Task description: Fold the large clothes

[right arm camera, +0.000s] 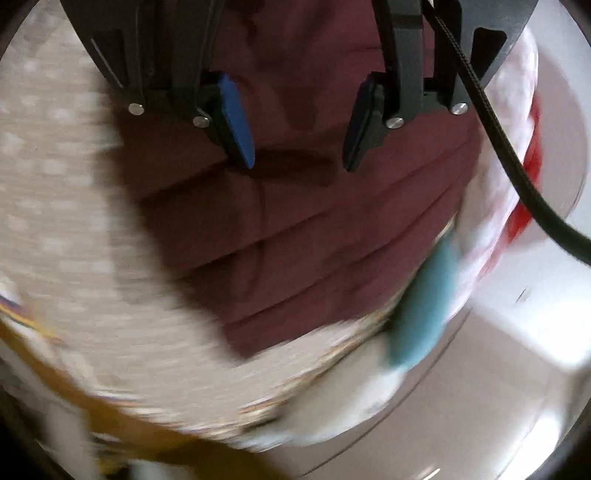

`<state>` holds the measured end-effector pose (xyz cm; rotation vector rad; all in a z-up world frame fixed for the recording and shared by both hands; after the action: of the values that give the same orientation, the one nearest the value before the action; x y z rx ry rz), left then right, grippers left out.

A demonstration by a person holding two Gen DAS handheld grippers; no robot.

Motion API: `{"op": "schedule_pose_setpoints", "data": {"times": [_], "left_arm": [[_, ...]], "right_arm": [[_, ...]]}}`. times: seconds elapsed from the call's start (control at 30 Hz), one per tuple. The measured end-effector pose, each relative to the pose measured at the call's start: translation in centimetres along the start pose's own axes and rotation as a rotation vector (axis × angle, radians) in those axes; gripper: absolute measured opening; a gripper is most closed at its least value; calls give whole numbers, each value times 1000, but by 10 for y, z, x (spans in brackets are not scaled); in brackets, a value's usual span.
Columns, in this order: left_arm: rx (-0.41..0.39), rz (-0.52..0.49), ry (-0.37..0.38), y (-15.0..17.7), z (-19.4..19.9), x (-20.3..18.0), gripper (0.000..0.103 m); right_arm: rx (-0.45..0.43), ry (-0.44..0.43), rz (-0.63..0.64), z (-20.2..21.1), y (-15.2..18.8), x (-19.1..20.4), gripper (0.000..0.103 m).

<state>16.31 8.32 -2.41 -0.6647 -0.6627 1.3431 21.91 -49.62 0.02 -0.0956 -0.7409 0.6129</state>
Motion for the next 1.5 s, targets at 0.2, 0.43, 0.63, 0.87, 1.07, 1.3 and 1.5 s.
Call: {"op": "schedule_pose_setpoints", "data": {"times": [0.2,0.43,0.63,0.87,1.07,1.3,1.5], "left_arm": [[-1,0,-19,0,2,0,84],[-47,-31,-75,-2,16,3,84],[-125,-10,-124,-11,34,18,91],[-327,-11,-278,-23,89,26,103],[-354,-95,-361,-22,134,7,103],[-410,-74,-249,-11,211,-25,103],[-323,-152,-152,10,233,-63,103]], "right_arm": [[104,-244,71,47,50,44,60],[416,-471,182,16,193,131,60],[390,-392,226,-8,205,118,55],[158,-166,165,70,166,15,58],[-19,-3,323,148,212,-27,63],[-132,36,416,195,257,-58,64],[-170,37,443,209,280,-58,66]]}}
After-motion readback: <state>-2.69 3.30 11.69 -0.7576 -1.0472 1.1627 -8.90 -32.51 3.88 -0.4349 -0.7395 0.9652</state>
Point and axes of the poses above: each gripper's, at about its wrist camera, not at the fingertips, and z roughly against the way its jaws point, x to its left, y to its underside, the point moved 8 cm from there along -z, roughly the way its jaws point, and after that the axes turned 9 degrees about -z, right-handed, at the moved point
